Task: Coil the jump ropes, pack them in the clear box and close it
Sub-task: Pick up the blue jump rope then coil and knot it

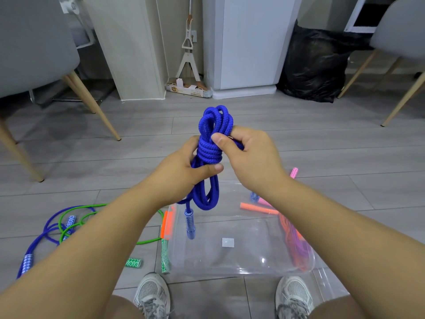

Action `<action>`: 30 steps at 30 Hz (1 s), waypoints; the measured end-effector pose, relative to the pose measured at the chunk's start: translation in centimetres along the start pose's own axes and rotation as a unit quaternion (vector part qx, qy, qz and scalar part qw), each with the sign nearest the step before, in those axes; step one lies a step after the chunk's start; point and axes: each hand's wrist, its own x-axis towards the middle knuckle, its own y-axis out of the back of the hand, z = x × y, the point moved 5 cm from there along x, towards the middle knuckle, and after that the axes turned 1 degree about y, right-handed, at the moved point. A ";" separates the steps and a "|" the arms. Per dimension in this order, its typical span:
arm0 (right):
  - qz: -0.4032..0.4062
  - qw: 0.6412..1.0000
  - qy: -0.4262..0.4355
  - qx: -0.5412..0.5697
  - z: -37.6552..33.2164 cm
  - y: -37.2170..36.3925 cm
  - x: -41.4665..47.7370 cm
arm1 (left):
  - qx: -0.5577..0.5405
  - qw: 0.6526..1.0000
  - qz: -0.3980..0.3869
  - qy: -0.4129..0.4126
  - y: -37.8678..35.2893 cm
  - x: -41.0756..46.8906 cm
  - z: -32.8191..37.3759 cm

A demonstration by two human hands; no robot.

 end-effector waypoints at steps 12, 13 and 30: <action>0.014 1.000 0.000 0.007 -0.4 0.3 0.1 | -0.032 0.999 0.014 -0.012 0.0 0.2 0.0; 0.015 1.000 0.000 0.003 -0.4 0.3 0.1 | -0.032 0.999 0.009 -0.010 0.0 0.3 -0.1; -0.049 0.998 -0.037 0.017 0.8 0.4 0.9 | -0.179 0.982 0.054 0.004 0.1 0.8 -0.5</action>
